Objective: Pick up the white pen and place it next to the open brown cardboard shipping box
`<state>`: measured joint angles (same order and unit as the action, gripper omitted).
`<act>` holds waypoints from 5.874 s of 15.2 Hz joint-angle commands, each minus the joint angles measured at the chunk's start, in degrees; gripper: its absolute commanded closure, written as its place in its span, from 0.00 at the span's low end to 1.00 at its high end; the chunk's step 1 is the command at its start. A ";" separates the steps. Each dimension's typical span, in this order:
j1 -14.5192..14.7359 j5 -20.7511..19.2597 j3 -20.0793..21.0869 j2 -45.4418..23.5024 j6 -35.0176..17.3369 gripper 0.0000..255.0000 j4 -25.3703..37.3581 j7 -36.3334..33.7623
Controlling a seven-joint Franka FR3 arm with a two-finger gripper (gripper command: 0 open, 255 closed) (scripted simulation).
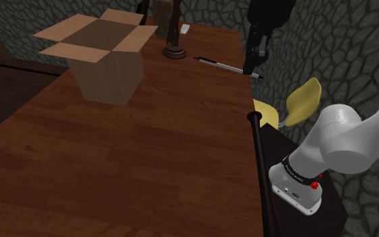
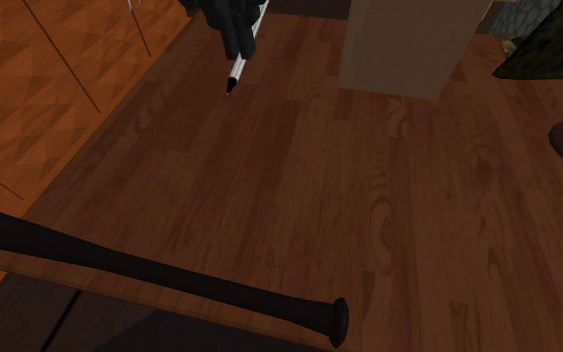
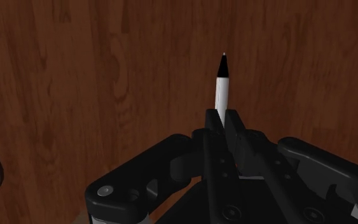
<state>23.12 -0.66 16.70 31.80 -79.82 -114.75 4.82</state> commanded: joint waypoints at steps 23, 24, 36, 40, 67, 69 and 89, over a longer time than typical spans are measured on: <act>-3.65 -12.40 -0.45 -42.64 6.63 1.00 48.39 4.87; -3.23 -13.39 -0.50 -45.85 7.94 1.00 52.84 5.23; -4.81 -12.20 -0.92 -43.42 -2.16 1.00 40.44 4.55; -5.23 -11.79 -1.02 -42.17 -5.78 1.00 35.59 4.18; -6.26 -12.00 -1.51 -41.06 -26.76 1.00 13.33 1.05; -6.27 -12.18 -1.55 -41.38 -28.17 1.00 12.19 0.76; -6.11 -14.91 -2.18 -46.41 -40.62 1.00 4.25 -2.58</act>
<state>17.07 -15.52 14.56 -14.65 -120.03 -110.09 2.26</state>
